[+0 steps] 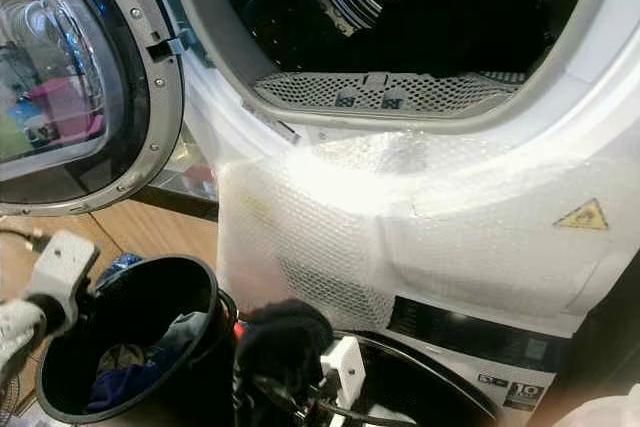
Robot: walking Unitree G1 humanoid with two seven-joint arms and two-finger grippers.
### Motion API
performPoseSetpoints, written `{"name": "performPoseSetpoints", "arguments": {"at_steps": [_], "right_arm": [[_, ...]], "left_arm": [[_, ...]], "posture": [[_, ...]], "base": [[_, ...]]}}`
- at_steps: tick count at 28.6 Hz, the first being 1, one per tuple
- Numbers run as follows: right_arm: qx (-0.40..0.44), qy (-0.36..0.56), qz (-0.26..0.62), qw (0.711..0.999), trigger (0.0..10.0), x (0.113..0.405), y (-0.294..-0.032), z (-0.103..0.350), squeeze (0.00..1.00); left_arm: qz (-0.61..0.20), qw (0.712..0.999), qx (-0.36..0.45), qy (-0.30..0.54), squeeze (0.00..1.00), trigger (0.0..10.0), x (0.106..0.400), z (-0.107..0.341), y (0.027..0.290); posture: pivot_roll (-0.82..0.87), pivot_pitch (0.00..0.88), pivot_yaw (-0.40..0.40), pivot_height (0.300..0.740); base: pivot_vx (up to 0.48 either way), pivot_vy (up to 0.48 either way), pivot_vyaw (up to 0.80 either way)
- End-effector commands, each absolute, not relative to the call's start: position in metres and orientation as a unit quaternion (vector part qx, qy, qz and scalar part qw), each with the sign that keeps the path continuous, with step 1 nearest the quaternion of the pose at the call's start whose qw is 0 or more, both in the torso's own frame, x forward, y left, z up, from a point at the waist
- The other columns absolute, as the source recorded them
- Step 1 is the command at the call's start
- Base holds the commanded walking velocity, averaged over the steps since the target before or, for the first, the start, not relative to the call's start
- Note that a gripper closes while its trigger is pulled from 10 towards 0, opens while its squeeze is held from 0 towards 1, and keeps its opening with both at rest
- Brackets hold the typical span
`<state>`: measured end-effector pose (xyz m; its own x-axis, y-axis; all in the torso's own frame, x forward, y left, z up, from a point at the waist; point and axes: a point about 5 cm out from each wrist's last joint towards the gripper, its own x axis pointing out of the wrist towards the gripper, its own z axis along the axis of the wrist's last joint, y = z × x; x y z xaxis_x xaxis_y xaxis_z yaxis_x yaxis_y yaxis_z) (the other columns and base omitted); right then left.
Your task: Clothes washing
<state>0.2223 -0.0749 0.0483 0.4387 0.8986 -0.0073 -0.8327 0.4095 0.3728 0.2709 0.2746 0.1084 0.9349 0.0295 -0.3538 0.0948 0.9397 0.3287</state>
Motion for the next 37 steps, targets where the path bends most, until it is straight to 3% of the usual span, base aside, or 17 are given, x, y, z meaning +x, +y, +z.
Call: {"name": "performPoseSetpoints", "arguments": {"at_steps": [1,5,9,16,19,22,23,27,29,31,33,34,35,36,37], "right_arm": [[0.165,0.069,0.555,0.812,0.0,0.220,-0.062,0.067,0.00],[0.153,0.031,0.602,0.783,0.0,0.211,-0.058,0.092,0.00],[0.169,-0.052,0.692,0.700,0.0,0.193,-0.054,0.150,0.00],[0.241,-0.210,0.655,0.685,0.0,0.236,-0.068,0.238,0.00],[0.223,-0.227,0.638,0.701,0.0,0.252,-0.069,0.253,0.00],[0.216,-0.288,0.531,0.767,0.0,0.314,-0.079,0.309,0.00],[0.216,-0.288,0.531,0.767,0.0,0.314,-0.079,0.309,0.00],[0.196,-0.344,0.448,0.801,0.0,0.352,-0.103,0.396,0.00],[0.192,-0.351,0.431,0.809,0.0,0.356,-0.108,0.412,0.00],[0.163,-0.343,0.380,0.843,0.0,0.368,-0.118,0.438,0.00],[0.157,-0.341,0.368,0.851,0.0,0.371,-0.120,0.442,0.00],[0.173,-0.315,0.293,0.886,0.0,0.382,-0.130,0.458,0.00],[0.173,-0.315,0.293,0.886,0.0,0.382,-0.130,0.458,0.00],[0.172,-0.296,0.228,0.912,0.0,0.387,-0.139,0.465,0.00],[0.173,-0.263,0.085,0.945,0.0,0.391,-0.164,0.475,0.00]], "left_arm": [[0.021,0.963,0.189,0.193,0.00,10.0,0.265,0.100,0.290],[0.021,0.961,0.194,0.195,0.00,10.0,0.265,0.090,0.287],[0.018,0.963,0.190,0.190,0.00,10.0,0.271,0.083,0.281],[0.001,0.960,0.201,0.193,0.00,10.0,0.270,0.071,0.274],[-0.006,0.959,0.206,0.195,0.00,10.0,0.269,0.070,0.271],[-0.017,0.961,0.201,0.191,0.00,10.0,0.273,0.068,0.263],[-0.017,0.961,0.201,0.191,0.00,10.0,0.273,0.068,0.263],[-0.019,0.962,0.197,0.187,0.00,10.0,0.275,0.067,0.259],[-0.020,0.962,0.195,0.188,0.00,10.0,0.275,0.066,0.259],[-0.019,0.963,0.192,0.188,0.00,10.0,0.274,0.065,0.259],[-0.019,0.963,0.192,0.189,0.00,10.0,0.274,0.064,0.258],[-0.019,0.963,0.192,0.188,0.00,10.0,0.274,0.064,0.258],[-0.019,0.963,0.192,0.188,0.00,10.0,0.274,0.064,0.258],[-0.017,0.964,0.189,0.186,0.00,10.0,0.274,0.064,0.258],[-0.014,0.966,0.185,0.182,0.00,10.0,0.274,0.064,0.257]], "posture": [[0.00,0.000,0.205,0.740],[-0.02,0.000,0.196,0.740],[-0.02,0.000,0.187,0.740],[-0.02,0.000,0.182,0.740],[-0.03,0.000,0.181,0.740],[-0.02,0.000,0.189,0.740],[-0.02,0.000,0.189,0.740],[-0.02,0.000,0.186,0.740],[-0.02,0.000,0.187,0.740],[-0.02,0.000,0.186,0.740],[-0.03,0.000,0.182,0.740],[-0.03,0.000,0.182,0.740],[-0.03,0.000,0.182,0.740],[-0.02,0.000,0.177,0.740],[-0.03,0.000,0.176,0.740]], "base": [[0.000,0.000,0.00],[0.000,0.000,0.00],[0.000,0.000,0.00],[0.000,0.000,0.00],[0.000,0.000,0.00],[0.000,0.000,0.00],[0.000,0.000,0.00],[0.000,0.000,0.00],[0.000,0.000,0.00],[0.000,0.000,0.00],[0.000,0.000,0.00],[0.000,0.000,0.00],[0.000,0.000,0.00],[0.000,0.000,0.00],[0.000,0.000,0.00]]}}
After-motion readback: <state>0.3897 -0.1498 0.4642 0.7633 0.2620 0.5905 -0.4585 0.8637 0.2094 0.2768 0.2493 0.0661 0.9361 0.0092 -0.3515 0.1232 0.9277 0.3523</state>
